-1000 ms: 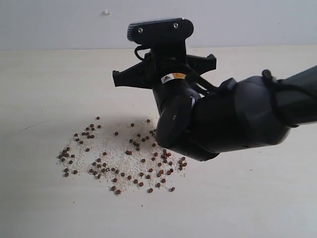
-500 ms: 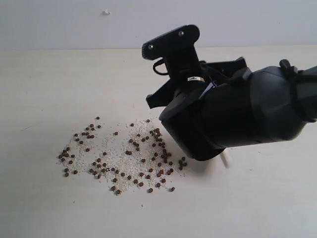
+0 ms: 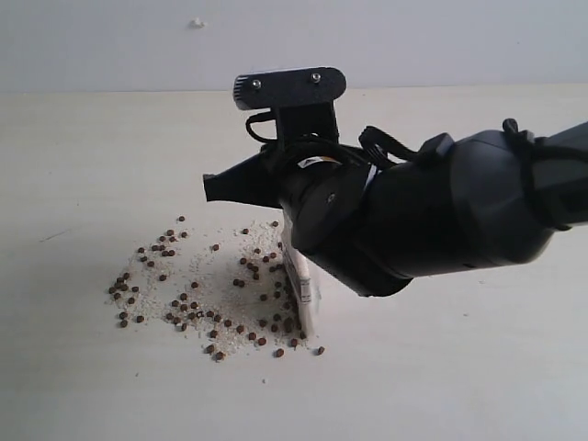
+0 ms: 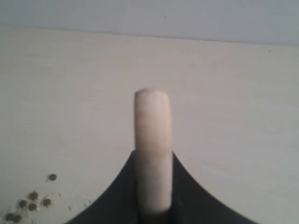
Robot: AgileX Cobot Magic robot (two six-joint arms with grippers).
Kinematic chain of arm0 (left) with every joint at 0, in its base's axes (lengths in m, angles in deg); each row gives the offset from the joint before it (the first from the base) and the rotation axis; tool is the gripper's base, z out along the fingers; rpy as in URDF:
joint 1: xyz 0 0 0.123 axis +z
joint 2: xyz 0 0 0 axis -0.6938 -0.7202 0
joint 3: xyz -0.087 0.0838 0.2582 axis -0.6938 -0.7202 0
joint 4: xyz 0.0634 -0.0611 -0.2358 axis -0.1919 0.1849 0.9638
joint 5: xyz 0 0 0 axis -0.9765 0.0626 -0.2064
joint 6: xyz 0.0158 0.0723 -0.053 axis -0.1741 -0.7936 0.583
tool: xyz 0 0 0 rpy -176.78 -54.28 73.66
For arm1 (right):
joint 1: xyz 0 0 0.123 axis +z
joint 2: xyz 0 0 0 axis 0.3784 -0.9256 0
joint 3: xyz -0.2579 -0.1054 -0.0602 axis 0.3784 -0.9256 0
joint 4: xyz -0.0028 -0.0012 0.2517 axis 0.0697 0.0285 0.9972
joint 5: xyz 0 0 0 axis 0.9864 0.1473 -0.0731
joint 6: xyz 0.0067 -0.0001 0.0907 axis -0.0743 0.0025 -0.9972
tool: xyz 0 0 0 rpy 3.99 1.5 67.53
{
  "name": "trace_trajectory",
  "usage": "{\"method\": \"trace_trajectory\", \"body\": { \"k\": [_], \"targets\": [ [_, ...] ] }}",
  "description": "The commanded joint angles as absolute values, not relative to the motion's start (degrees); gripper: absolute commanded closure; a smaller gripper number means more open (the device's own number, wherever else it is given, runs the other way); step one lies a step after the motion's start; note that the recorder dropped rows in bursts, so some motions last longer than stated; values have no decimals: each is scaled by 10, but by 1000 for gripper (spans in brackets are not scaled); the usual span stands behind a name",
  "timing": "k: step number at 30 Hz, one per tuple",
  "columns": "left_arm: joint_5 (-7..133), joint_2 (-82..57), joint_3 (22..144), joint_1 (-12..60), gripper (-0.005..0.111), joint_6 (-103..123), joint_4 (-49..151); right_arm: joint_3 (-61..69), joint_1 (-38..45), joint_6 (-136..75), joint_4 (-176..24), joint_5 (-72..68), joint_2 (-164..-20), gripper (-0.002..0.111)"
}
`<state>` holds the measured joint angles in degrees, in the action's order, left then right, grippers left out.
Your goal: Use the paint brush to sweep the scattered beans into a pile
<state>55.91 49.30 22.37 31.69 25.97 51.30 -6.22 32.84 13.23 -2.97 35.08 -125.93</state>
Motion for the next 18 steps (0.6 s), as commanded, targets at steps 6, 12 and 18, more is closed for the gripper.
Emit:
{"method": "trace_trajectory", "body": {
  "k": [6, 12, 18],
  "targets": [
    [562, 496, 224, 255, 107, 264, 517, -60, 330, 89, -42, 377, -1237, 108],
    [562, 496, 224, 250, 107, 264, 517, -60, 330, 215, -49, 351, -1158, 108],
    [562, 496, 224, 250, 107, 264, 517, -60, 321, 409, -121, 403, -1147, 108]
  ]
}}
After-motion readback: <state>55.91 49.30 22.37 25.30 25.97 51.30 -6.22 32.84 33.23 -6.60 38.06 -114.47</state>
